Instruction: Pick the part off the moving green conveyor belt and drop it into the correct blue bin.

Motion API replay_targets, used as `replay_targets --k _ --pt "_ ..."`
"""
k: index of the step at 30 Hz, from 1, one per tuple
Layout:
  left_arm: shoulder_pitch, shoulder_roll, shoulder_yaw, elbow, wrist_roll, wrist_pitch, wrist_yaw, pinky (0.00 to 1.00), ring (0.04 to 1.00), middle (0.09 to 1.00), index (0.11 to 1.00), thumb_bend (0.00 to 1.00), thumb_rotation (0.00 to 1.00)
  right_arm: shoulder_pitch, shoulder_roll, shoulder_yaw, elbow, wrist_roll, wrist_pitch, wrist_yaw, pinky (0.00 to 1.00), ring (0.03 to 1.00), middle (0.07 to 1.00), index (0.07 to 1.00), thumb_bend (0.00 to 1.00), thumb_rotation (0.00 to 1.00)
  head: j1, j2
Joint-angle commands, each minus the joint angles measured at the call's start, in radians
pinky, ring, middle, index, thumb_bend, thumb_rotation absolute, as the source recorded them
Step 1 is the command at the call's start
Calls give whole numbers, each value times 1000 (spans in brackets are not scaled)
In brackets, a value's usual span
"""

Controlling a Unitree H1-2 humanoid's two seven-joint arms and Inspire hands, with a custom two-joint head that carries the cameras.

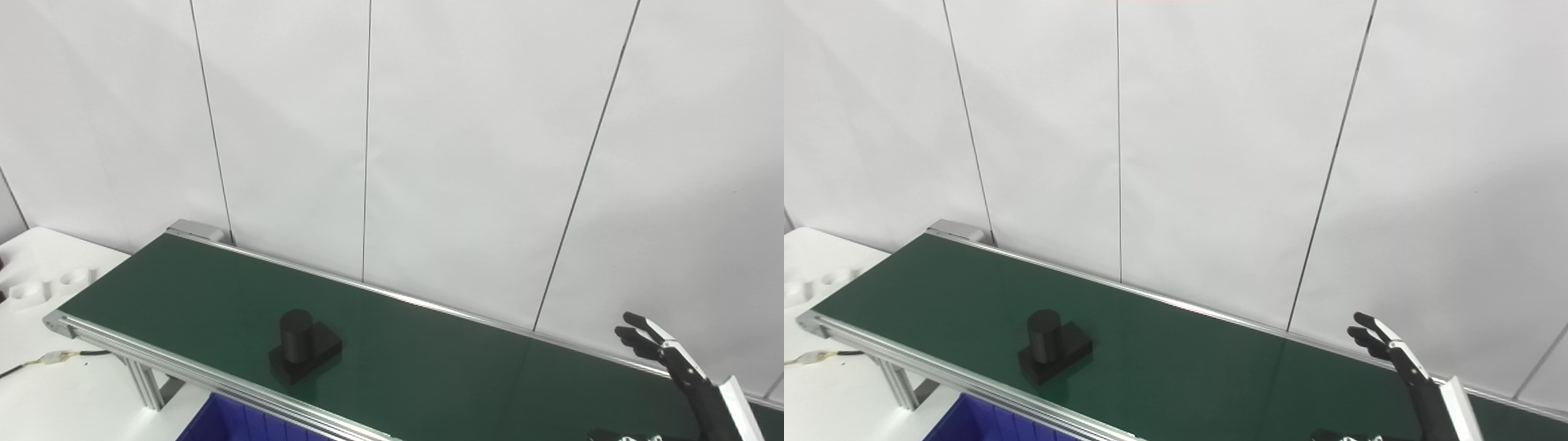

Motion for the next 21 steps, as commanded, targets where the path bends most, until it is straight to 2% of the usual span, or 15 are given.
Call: replay_targets --k 1,4,5,8,12,13,15,16,21 --pt "2 18 -2 -40 -7 -38 6 743 817 822 780 983 364 -55 13 7 15 24 2 4 779 806 822 882 835 377 -21 8" --pt "5 22 0 -49 -22 -38 -11 793 850 842 795 968 350 -76 27 15 65 53 -7 9 816 827 835 892 826 375 -48 17" --pt "4 25 1 -51 -19 -38 -12 800 854 846 799 966 351 -88 31 21 87 47 -12 8 819 829 838 895 827 385 -84 30" --pt "2 34 0 -58 -18 -38 -20 823 867 860 818 950 347 -121 42 44 137 12 -11 0 819 830 850 901 833 421 -134 30" --pt "2 40 3 -67 -18 -38 -25 840 880 882 839 943 351 -142 58 59 167 8 0 0 817 835 854 903 840 439 -175 41" --pt "2 42 3 -68 -22 -38 -30 870 895 890 848 938 349 -143 63 59 169 17 5 4 820 840 859 904 843 438 -175 41" --pt "3 45 8 -70 -41 -38 -49 913 914 903 861 926 342 -148 72 60 170 25 20 10 824 843 863 906 847 436 -209 62" --pt "4 47 14 -71 -50 -37 -60 936 922 907 870 925 343 -152 76 62 169 20 30 10 830 846 866 909 849 435 -241 87" --pt "16 42 57 -85 -85 -38 -107 964 949 934 902 931 339 -178 89 80 183 -20 64 4 836 850 866 909 848 440 -294 126"
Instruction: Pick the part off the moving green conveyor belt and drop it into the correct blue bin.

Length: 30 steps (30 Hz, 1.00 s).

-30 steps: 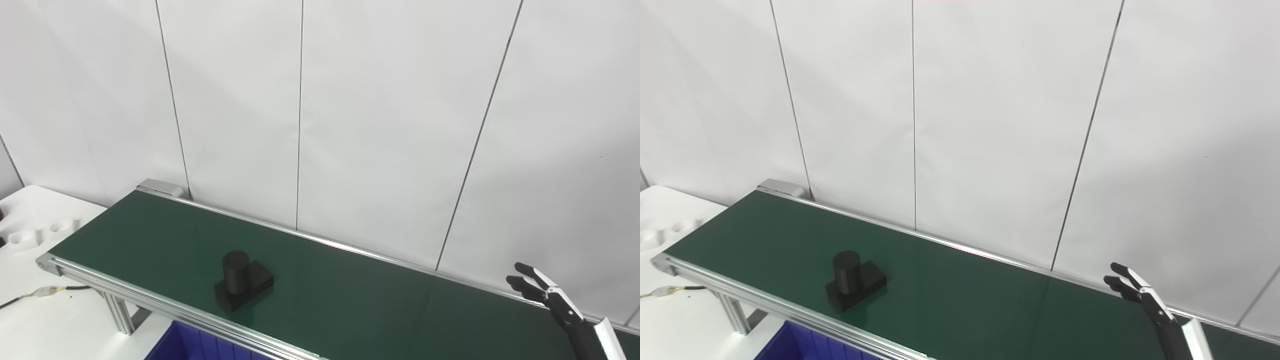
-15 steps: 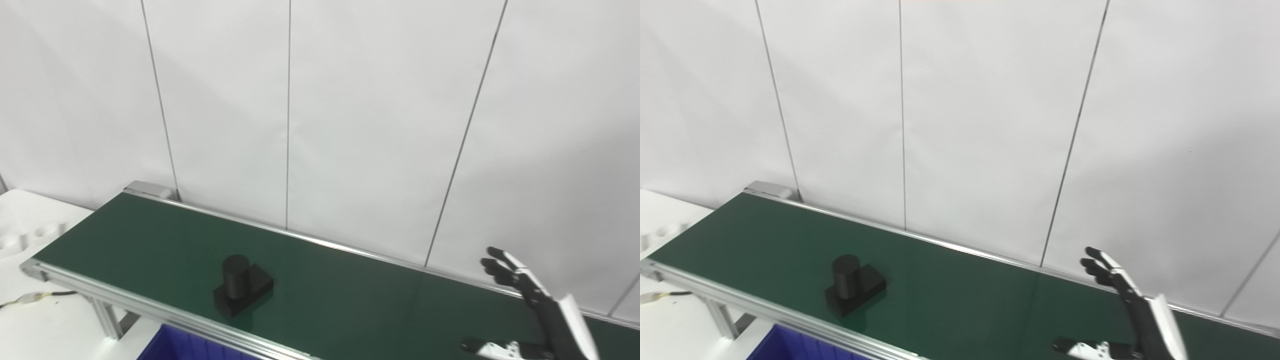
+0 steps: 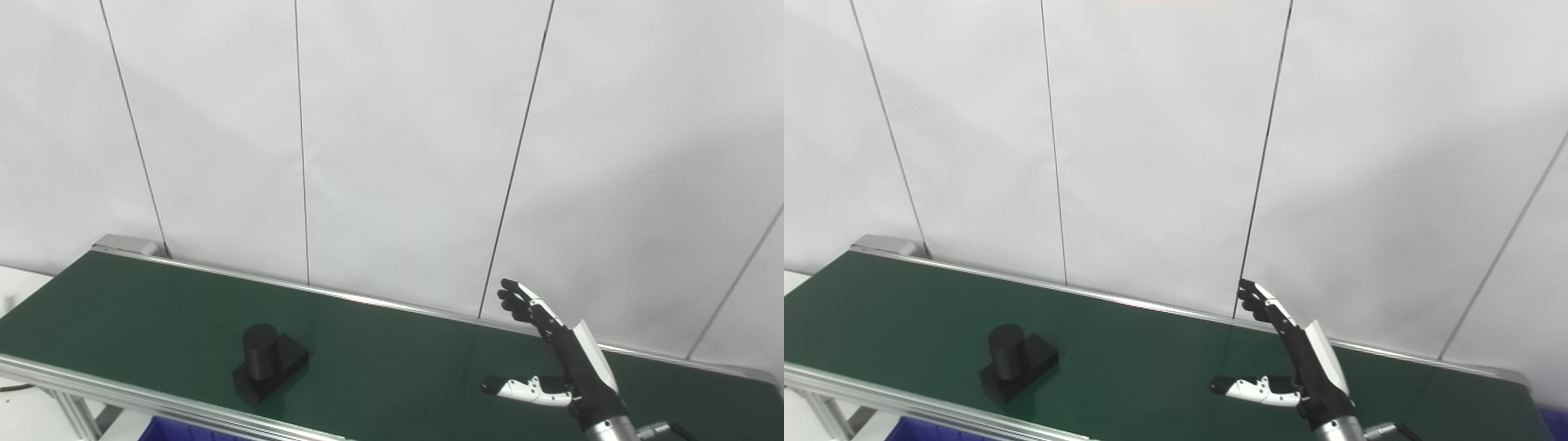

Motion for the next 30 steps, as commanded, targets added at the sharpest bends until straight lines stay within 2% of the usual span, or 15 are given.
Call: replay_targets --k 1,2,4,5,6,9,10,11,14,16,20,30 --pt "7 7 25 -32 -8 -37 -17 970 952 940 907 939 346 -61 8 6 -13 -19 32 -8 837 853 865 908 854 448 -13 20" --pt "9 4 33 -32 -10 -37 -23 978 955 943 910 943 351 -66 10 9 -9 -23 38 -7 838 854 865 907 858 448 -13 20" --pt "14 5 48 -40 -16 -38 -44 978 957 950 921 937 352 -80 15 19 4 -36 49 -6 834 856 863 906 863 451 -36 60" --pt "16 5 53 -45 -18 -38 -53 978 959 955 930 927 354 -86 16 23 10 -42 52 -7 831 856 864 906 870 455 -36 60" --pt "18 7 62 -51 -23 -38 -64 980 960 957 934 921 357 -94 20 30 15 -50 57 -7 828 856 865 905 872 457 -71 80" --pt "27 1 90 -63 -49 -37 -102 997 967 959 941 902 374 -116 30 49 39 -74 66 -9 808 846 867 910 876 473 -81 86" --pt "31 -4 101 -65 -58 -37 -116 999 970 960 942 898 377 -125 35 59 52 -85 73 -8 804 844 868 911 877 476 -86 107" --pt "34 -10 111 -65 -65 -37 -129 1000 976 964 953 882 403 -132 39 66 60 -92 78 -8 797 847 872 913 878 466 -86 107" --pt "43 -21 145 -68 -83 -37 -180 1000 976 963 959 858 413 -157 53 88 94 -113 92 -6 775 849 883 918 893 469 -113 145" --pt "51 -27 170 -74 -97 -37 -215 1000 971 960 955 852 414 -175 60 103 122 -122 84 -8 768 849 888 920 895 468 -122 157" --pt "68 -51 230 -80 -127 -37 -289 975 954 945 939 841 390 -212 78 126 196 -129 43 -20 735 828 869 911 887 426 -122 169" --pt "93 -126 360 -95 -175 -38 -465 907 913 914 900 872 344 -286 86 183 295 -180 31 -27 718 816 870 919 905 462 -90 181"
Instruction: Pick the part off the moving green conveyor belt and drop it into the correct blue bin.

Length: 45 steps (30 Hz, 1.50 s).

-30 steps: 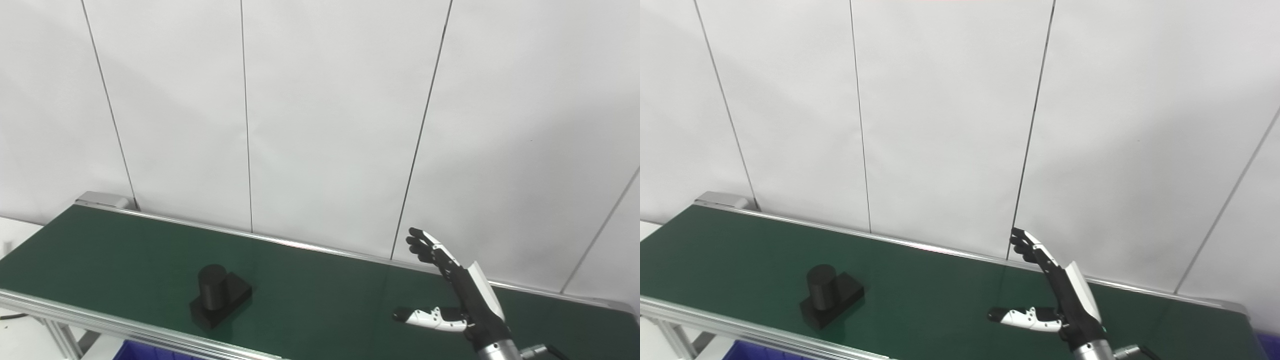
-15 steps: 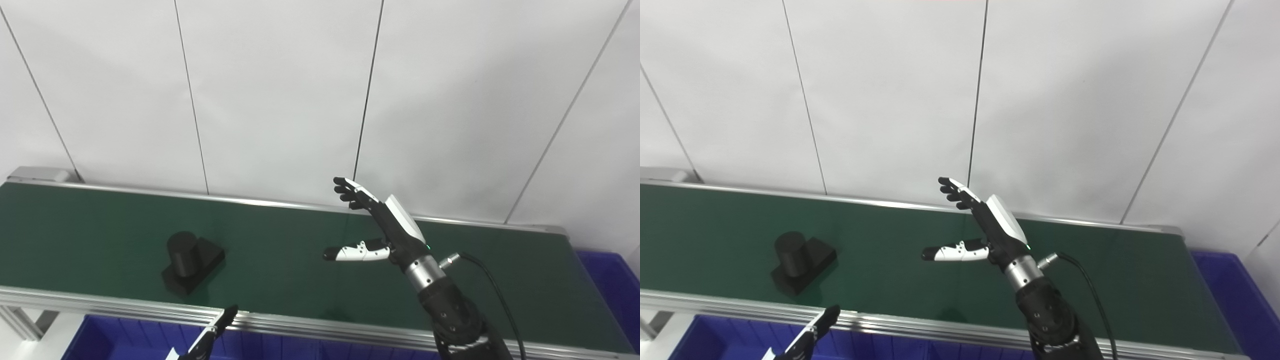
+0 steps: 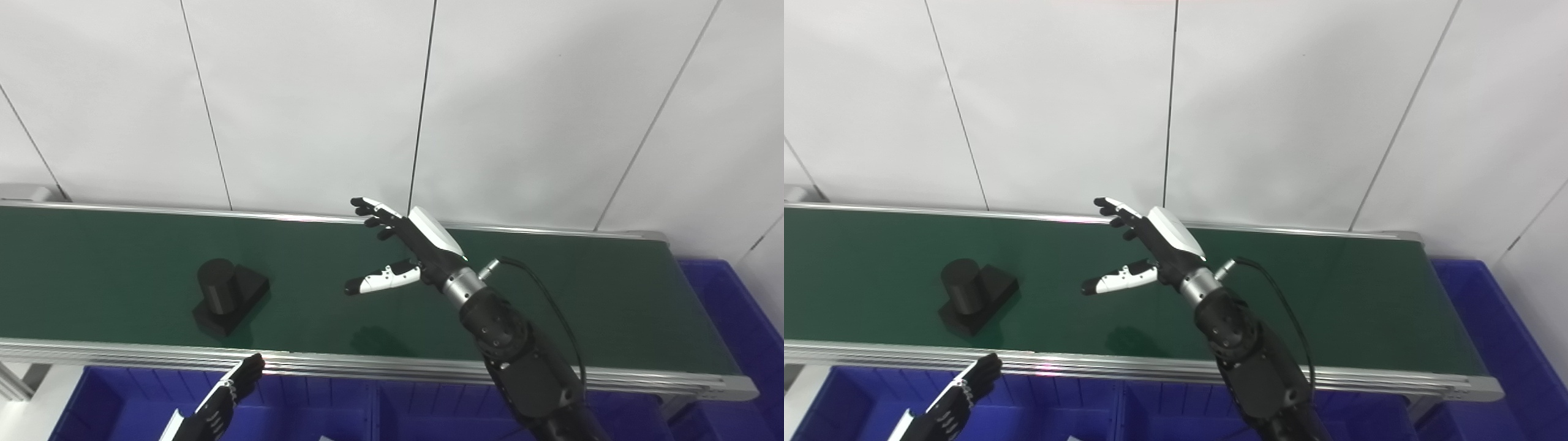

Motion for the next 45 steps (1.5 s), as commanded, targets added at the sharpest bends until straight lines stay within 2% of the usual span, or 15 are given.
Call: replay_targets --k 1,6,11,16,20,25,28,36,37,41,45 --pt "6 -13 31 -34 -23 -37 -44 900 908 910 898 877 345 -68 11 4 3 -1 -53 -13 706 808 864 917 911 460 9 1" --pt "22 -52 86 -48 -41 -37 -112 878 891 892 883 911 349 -111 12 34 54 -9 -63 2 751 842 879 929 926 508 33 7" --pt "28 -85 134 -57 -53 -37 -173 863 882 888 872 932 358 -143 20 58 87 -19 -69 8 732 840 895 928 919 479 70 19" --pt "43 -102 150 -78 -52 -37 -207 864 885 889 873 924 338 -201 42 88 161 -25 -74 32 738 863 924 933 942 423 121 34" --pt "48 -112 167 -89 -45 -37 -227 860 883 887 871 909 333 -235 57 109 200 -35 -68 48 730 867 937 941 955 406 130 40" --pt "59 -126 176 -100 -47 -37 -234 850 878 887 869 929 331 -274 84 128 262 -47 -92 34 709 855 940 940 974 383 163 42" --pt "68 -135 170 -111 -32 -37 -224 855 883 891 869 931 332 -288 97 127 294 -40 -113 35 720 849 920 940 980 368 203 42" --pt "76 -171 132 -138 1 -37 -197 856 887 888 859 929 331 -277 93 133 283 -44 -117 59 738 850 914 939 986 353 339 35" --pt "76 -173 126 -141 8 -37 -191 858 890 889 859 925 336 -275 92 133 282 -45 -118 60 731 847 914 937 989 356 339 35" --pt "81 -176 89 -165 84 -37 -134 866 887 885 855 920 359 -268 92 147 285 -56 -118 67 714 844 919 940 997 394 374 31" --pt "86 -173 42 -179 116 -37 -82 874 893 887 857 914 349 -265 90 155 292 -59 -116 74 719 849 925 941 984 409 420 27"
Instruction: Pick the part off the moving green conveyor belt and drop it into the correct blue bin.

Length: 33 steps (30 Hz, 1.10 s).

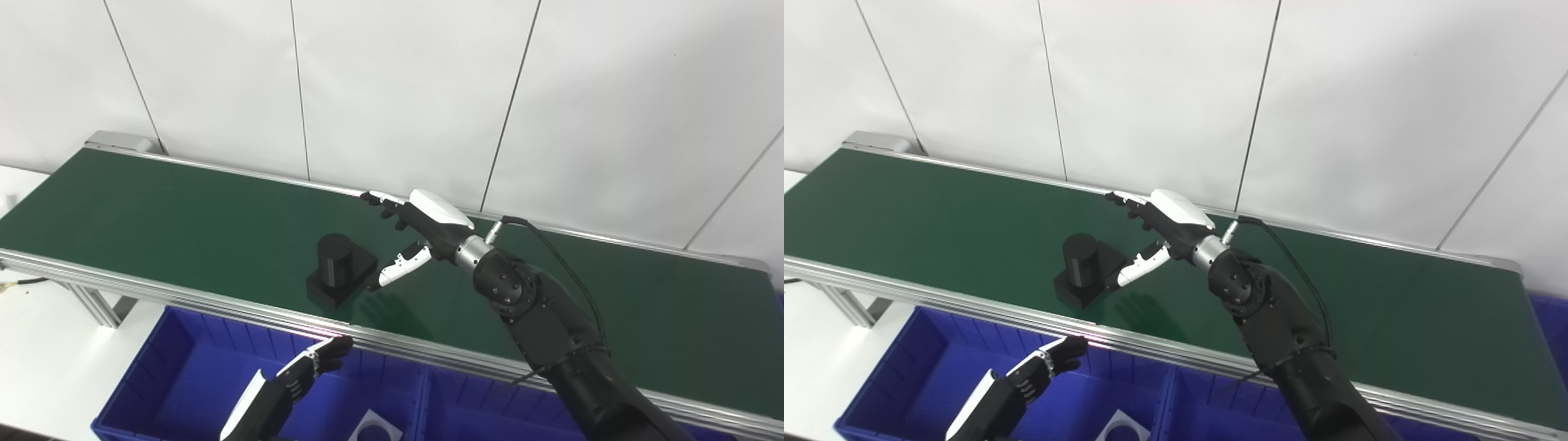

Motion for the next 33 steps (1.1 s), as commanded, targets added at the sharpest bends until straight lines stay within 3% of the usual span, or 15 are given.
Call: replay_targets --k 1,6,13,25,33 --pt "9 3 -23 -34 15 -34 40 879 895 887 857 914 346 -41 6 1 -20 1 -50 -1 724 852 929 941 979 413 13 -2" --pt "13 15 -69 -39 19 -34 81 899 901 893 861 907 331 -46 14 6 18 -3 -59 -11 730 856 932 945 972 426 50 -5" --pt "5 34 -111 -43 36 -34 134 884 897 891 857 915 326 -69 28 8 101 -21 -65 -37 701 854 931 948 972 491 44 -1" --pt "16 59 -167 -63 57 -33 202 888 898 894 864 916 335 -109 44 10 258 -28 -121 -82 728 864 931 946 972 474 33 14" --pt "29 65 -184 -79 66 -33 232 897 903 895 862 913 342 -115 73 9 306 -28 -113 -109 732 858 920 940 971 469 36 29"
